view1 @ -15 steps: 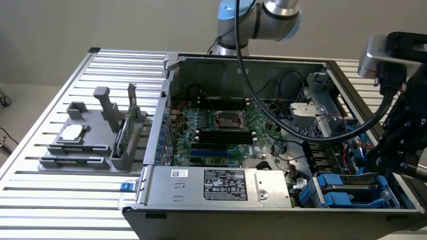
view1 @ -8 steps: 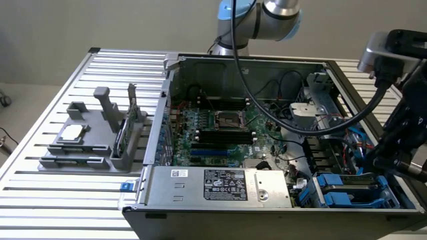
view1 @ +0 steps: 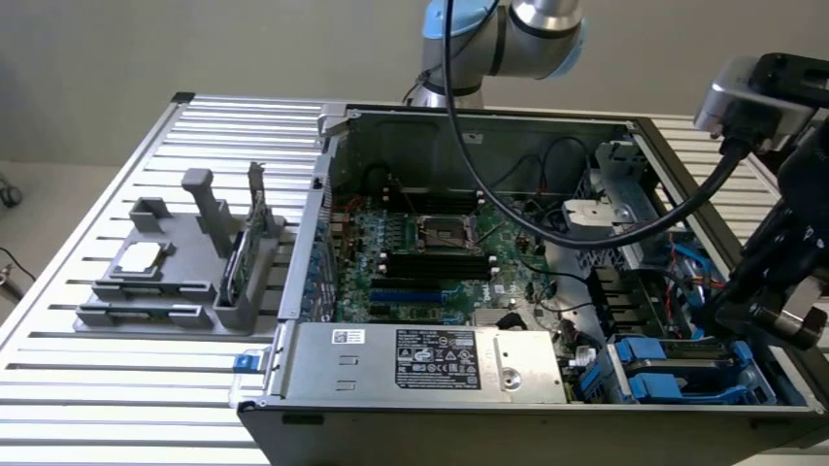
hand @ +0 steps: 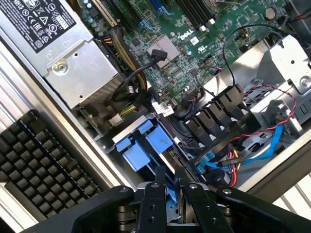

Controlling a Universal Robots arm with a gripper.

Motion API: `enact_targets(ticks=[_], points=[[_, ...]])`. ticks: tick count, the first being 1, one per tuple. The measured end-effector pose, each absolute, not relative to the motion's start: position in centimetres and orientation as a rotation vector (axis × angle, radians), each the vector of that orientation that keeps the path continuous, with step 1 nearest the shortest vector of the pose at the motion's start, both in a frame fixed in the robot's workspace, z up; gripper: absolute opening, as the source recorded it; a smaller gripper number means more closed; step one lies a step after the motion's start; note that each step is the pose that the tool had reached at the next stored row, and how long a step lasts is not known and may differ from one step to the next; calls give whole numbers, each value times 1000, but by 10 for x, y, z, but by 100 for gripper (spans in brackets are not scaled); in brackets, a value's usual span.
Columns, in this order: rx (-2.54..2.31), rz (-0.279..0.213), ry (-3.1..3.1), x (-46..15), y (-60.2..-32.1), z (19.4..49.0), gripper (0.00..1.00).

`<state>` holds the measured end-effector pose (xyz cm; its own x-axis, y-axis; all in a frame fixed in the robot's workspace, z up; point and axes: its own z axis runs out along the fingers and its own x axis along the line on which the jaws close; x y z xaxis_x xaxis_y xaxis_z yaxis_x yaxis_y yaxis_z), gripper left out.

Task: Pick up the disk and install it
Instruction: 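Insert the first disk wire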

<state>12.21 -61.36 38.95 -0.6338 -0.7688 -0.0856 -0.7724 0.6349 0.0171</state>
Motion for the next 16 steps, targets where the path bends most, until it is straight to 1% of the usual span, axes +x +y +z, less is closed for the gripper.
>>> enact_targets(ticks=[16], points=[[-950,72,2915,122,-614,385,22]])
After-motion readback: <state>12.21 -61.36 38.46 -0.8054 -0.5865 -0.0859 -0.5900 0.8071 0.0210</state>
